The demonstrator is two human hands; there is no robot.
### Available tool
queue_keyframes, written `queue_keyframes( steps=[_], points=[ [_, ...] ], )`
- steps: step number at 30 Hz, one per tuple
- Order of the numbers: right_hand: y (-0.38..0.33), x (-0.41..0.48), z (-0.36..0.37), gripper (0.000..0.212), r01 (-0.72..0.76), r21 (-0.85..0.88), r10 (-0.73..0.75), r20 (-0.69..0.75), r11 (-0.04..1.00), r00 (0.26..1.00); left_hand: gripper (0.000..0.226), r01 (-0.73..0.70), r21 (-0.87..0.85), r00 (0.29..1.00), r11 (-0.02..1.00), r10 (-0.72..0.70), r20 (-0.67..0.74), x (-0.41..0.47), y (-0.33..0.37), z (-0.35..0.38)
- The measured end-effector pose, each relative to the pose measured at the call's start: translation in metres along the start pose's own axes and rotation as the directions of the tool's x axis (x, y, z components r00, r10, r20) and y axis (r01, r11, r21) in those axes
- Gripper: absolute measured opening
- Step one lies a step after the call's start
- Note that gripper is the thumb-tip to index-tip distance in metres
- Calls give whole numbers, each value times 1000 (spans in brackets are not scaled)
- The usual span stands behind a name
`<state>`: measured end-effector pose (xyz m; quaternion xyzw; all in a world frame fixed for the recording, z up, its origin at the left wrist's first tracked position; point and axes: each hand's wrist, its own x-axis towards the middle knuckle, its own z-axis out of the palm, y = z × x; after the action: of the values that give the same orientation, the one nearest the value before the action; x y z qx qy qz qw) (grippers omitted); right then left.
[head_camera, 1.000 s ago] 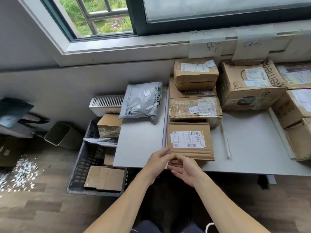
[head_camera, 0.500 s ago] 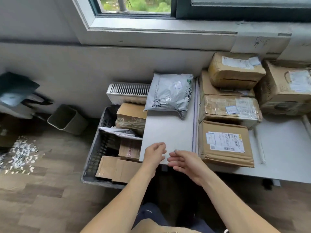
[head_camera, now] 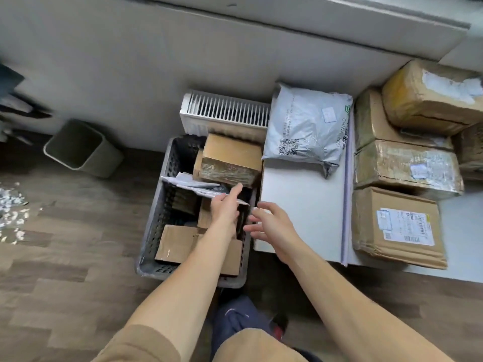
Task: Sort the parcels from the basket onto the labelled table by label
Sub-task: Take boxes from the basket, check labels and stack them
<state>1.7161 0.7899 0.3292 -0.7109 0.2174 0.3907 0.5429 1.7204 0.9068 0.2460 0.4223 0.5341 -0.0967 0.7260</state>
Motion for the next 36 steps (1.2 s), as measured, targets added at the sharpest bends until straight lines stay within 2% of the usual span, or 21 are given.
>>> queue_keyframes(
  steps=[6,9,15,18,20,23,24,27,31,36],
  points=[
    [-23,21,9,44,17,-107,-19,-23,994,1000,116,153,-158,987,975,-160,-32,50,31,31],
    [-27,29,5,38,26,-123,-31,-35,992,999,124,210,-196,974,958,-223,-43,73,45,44],
    [-24,45,-8,36,30,-119,-38,-66,992,997,144,247,-185,964,951,-261,-57,149,43,61],
    [-19,46,-13,36,18,-143,-27,-60,990,998,135,228,-167,958,959,-252,-141,205,19,52],
    [-15,45,-17,37,10,-167,-21,-63,986,998,125,200,-200,961,959,-231,-148,171,30,49],
    [-12,40,-23,39,12,-181,-25,-67,983,997,91,121,-279,980,952,-159,-119,129,44,49],
    [-12,37,-25,38,17,-184,-30,-65,983,997,87,121,-288,980,950,-160,-118,123,45,48],
    [-17,26,-28,37,40,-210,-50,-43,977,998,91,76,-282,981,956,-122,-149,94,57,41],
    [-27,8,-32,34,94,-211,-94,11,973,996,114,-29,-267,981,963,-23,-192,59,65,19],
    [-42,-15,-36,29,196,-183,-188,59,963,980,86,-130,-426,991,895,113,-65,10,70,-20]
  ],
)
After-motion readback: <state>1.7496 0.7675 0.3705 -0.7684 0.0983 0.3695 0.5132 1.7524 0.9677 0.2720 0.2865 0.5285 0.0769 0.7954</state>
